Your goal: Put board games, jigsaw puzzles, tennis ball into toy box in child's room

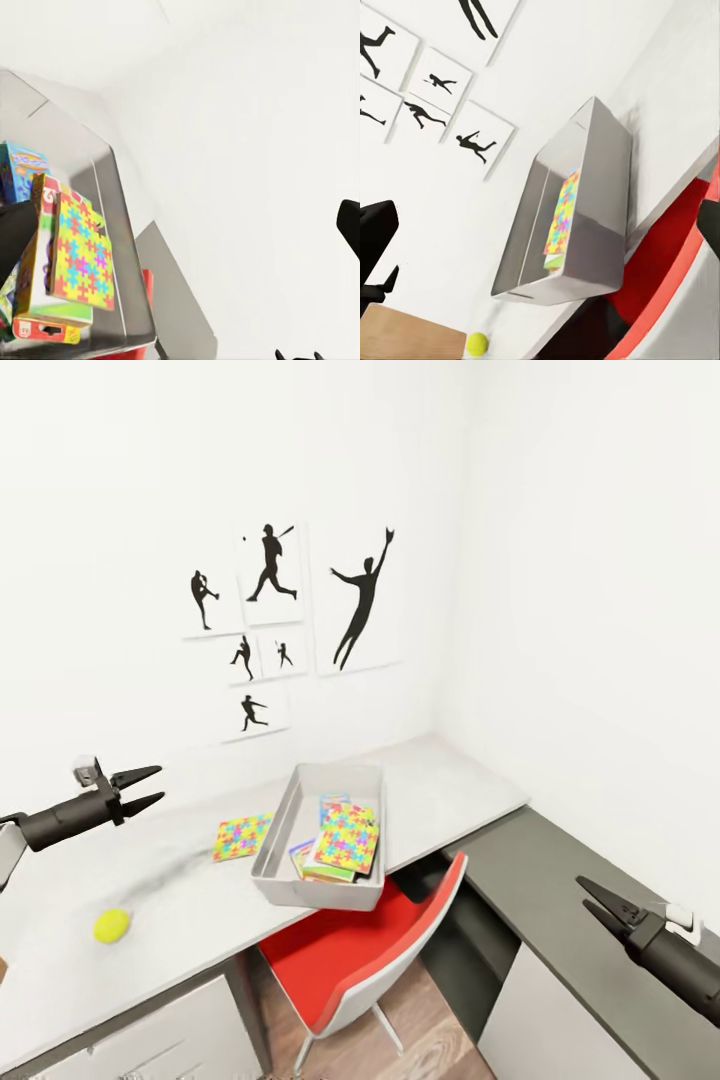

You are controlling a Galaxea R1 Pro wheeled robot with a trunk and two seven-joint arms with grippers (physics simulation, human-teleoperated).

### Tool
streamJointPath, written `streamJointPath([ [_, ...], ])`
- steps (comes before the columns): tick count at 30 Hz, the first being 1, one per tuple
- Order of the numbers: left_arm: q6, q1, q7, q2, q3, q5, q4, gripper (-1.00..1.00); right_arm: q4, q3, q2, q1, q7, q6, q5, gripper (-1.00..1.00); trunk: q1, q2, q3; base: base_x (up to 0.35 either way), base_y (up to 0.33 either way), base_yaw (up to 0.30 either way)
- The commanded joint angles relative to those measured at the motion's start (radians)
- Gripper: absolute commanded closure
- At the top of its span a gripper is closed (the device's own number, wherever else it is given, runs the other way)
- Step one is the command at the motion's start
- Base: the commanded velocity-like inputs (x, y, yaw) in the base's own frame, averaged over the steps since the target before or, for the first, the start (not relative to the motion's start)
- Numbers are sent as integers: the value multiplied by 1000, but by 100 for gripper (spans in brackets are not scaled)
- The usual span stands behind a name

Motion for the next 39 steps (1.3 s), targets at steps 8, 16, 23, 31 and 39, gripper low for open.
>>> streamJointPath([
  [8,6,-1,-1,-1,0,3,1,-100,-1,18,0,-1,0,4,5,-100,1,-2,3,-138,206,238],
  [16,6,-1,-1,-2,0,3,1,-100,-1,45,0,-1,-2,2,9,-100,1,-2,8,-135,94,239],
  [23,5,-1,-1,-3,0,3,1,-100,-1,46,0,-1,-3,2,11,-100,1,-2,12,-34,37,239],
  [31,5,-1,-1,-5,-23,3,-1,-100,-1,47,0,-1,-3,1,12,-100,1,-2,17,-2,12,239],
  [39,4,-1,-1,-5,-40,3,-1,-100,-1,70,0,-1,-4,0,13,-100,1,-2,22,0,205,239],
])
